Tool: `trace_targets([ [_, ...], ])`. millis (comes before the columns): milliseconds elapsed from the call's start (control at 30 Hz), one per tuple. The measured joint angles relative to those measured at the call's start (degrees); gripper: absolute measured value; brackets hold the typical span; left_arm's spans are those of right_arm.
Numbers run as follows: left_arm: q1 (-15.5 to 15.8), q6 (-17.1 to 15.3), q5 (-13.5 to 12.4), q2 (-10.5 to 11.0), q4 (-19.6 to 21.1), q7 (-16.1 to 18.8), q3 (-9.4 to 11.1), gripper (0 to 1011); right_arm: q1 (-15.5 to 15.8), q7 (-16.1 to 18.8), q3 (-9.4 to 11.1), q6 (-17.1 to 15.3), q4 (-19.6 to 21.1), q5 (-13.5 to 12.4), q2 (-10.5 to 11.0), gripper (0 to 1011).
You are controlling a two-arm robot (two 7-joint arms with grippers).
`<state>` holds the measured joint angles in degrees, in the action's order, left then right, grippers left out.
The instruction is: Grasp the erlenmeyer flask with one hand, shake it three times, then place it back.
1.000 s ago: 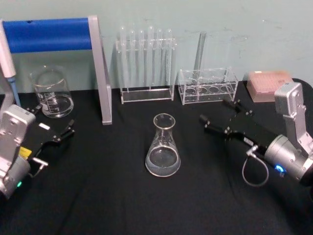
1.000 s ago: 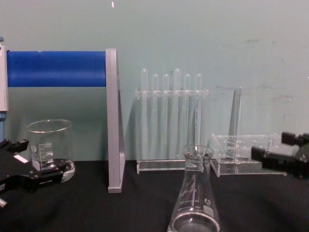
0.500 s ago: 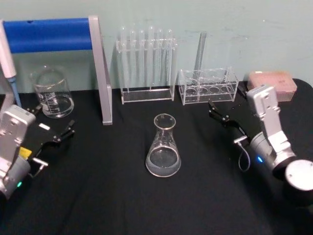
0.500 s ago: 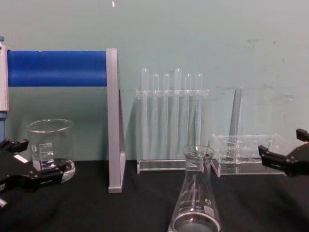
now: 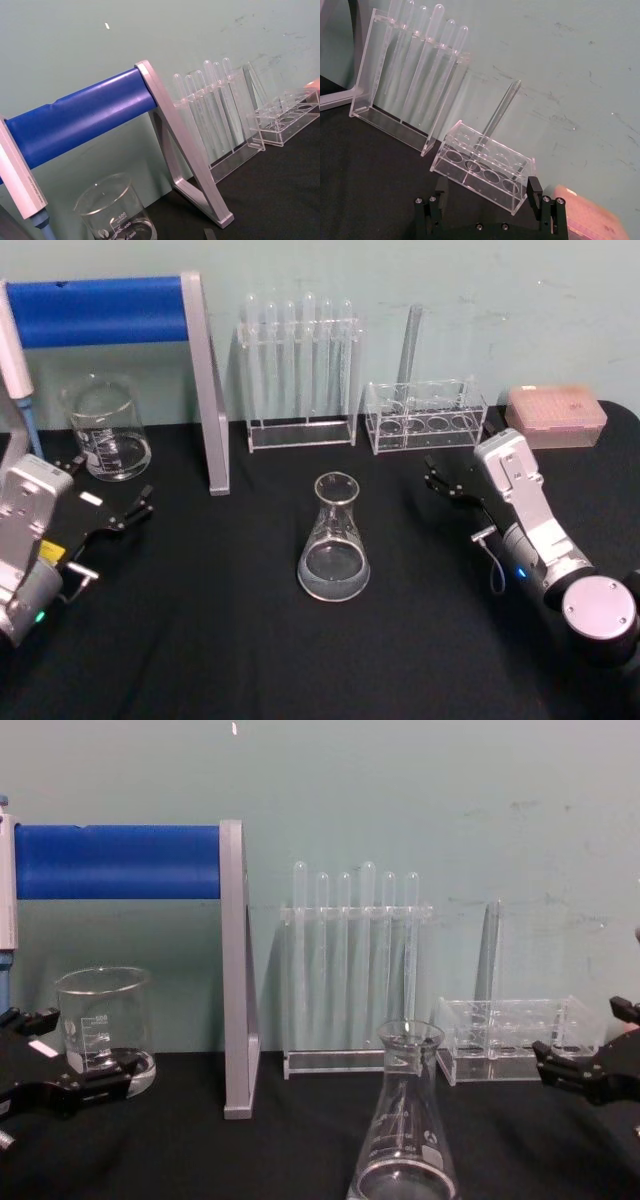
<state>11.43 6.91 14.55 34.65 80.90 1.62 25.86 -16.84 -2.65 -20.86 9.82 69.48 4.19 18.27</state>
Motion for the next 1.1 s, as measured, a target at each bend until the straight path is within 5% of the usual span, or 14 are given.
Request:
trace_targets([
  [1100, 0.00, 0.00, 0.00, 0.00, 0.00, 0.00, 0.00, 1001, 0.07, 0.15, 0.09, -0.10, 0.19, -0.59, 0.09, 1003],
])
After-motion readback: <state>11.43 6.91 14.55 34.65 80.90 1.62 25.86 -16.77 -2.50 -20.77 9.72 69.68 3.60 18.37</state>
